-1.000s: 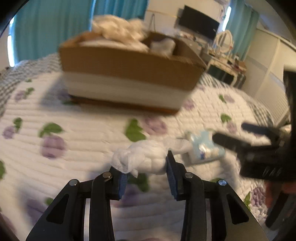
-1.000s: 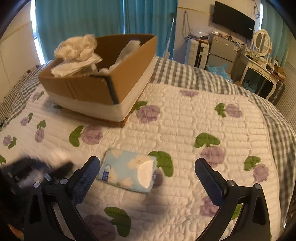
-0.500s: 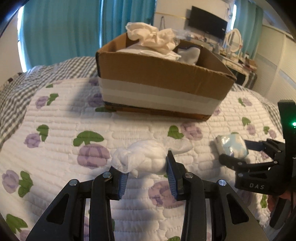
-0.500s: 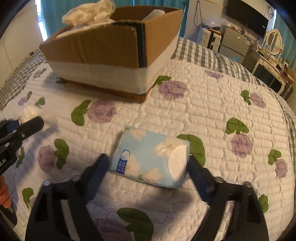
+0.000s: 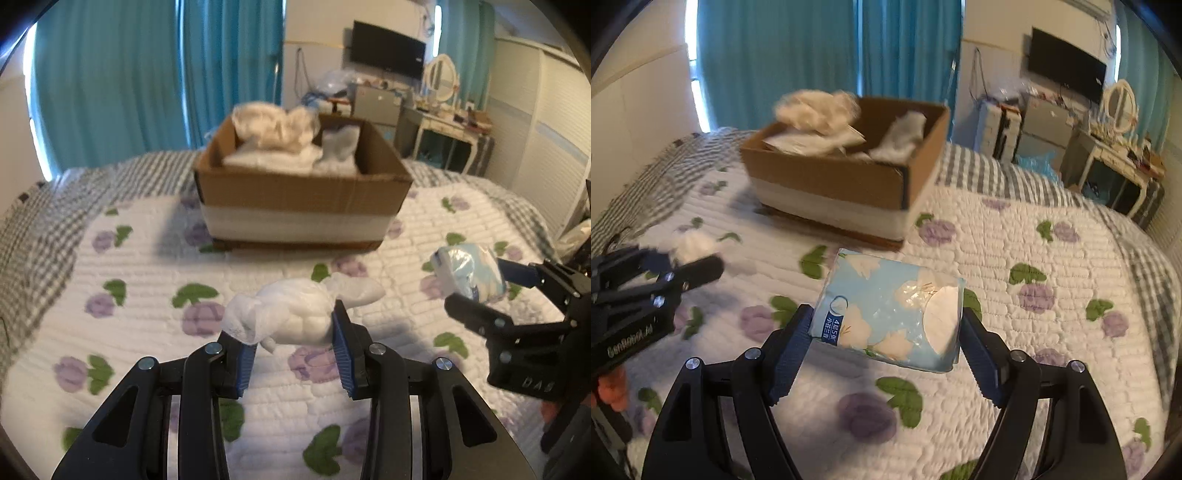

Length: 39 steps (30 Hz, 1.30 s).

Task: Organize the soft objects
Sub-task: 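Carry the cloth and blue tissue pack into the box and release both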

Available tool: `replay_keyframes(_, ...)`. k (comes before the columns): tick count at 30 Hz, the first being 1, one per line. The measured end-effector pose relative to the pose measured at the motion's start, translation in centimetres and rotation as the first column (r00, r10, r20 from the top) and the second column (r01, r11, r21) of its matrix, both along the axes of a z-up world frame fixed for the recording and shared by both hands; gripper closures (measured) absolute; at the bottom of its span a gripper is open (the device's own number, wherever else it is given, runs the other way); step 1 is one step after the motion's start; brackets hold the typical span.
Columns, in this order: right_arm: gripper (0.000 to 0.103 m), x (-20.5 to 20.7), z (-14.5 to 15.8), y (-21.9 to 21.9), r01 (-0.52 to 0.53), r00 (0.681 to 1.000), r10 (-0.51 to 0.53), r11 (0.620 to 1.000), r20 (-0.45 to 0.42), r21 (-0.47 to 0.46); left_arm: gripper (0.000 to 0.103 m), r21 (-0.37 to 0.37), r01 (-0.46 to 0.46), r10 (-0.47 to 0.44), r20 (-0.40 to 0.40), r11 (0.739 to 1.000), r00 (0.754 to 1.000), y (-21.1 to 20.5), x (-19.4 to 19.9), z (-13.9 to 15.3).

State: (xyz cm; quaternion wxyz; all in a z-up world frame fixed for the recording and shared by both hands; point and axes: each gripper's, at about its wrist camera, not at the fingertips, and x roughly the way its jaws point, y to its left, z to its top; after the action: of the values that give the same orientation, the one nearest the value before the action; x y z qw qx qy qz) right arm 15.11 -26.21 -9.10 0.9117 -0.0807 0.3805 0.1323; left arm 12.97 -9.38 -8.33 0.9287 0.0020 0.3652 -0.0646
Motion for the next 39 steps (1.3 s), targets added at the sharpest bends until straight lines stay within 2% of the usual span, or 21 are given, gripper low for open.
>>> replay_keyframes(3,0.025,-1.9,2.0,1.0,-0.024,0.998,0.025,0.999,0.049,-0.026,0.067,0.03,0.012,-0.013,0.034,0.999,0.999,0.2,-1.2,1.9)
replay_keyframes(7,0.025,-3.7,4.9,1.7,-0.046,0.995,0.046,0.999,0.092,0.006,0.067,0.041,0.029,-0.033,0.079,0.999,0.996,0.5,-2.6,4.6)
replay_keyframes(12,0.025,-5.6,8.7,3.0,-0.071,0.984,0.072,0.997,0.161,-0.011,0.067,0.058,0.039,-0.047,0.141,0.998,0.989,0.6,-3.9,7.8)
replay_keyframes(20,0.025,-6.8,14.6,3.7,-0.091,0.964,0.085,0.996,0.251,0.013,0.066,0.05,0.051,-0.061,0.216,0.997,0.975,1.5,-3.8,12.8)
replay_keyframes(27,0.025,-4.9,19.1,4.1,-0.09,0.945,0.08,0.996,0.318,0.016,0.066,0.078,0.026,-0.047,0.278,0.997,0.959,1.9,-1.5,16.0)
replay_keyframes(30,0.025,-3.4,20.5,4.3,-0.09,0.939,0.079,0.996,0.336,0.017,0.066,0.077,0.048,-0.07,0.307,0.996,0.949,1.4,-0.4,16.9)
replay_keyframes(35,0.025,-0.1,21.8,4.6,-0.088,0.93,0.074,0.996,0.36,0.022,0.066,0.063,0.07,-0.085,0.297,0.996,0.951,0.8,3.4,16.7)
replay_keyframes(39,0.025,3.5,21.4,4.8,-0.085,0.935,0.068,0.996,0.349,0.034,0.066,0.06,0.054,-0.068,0.274,0.997,0.959,0.5,7.5,15.6)
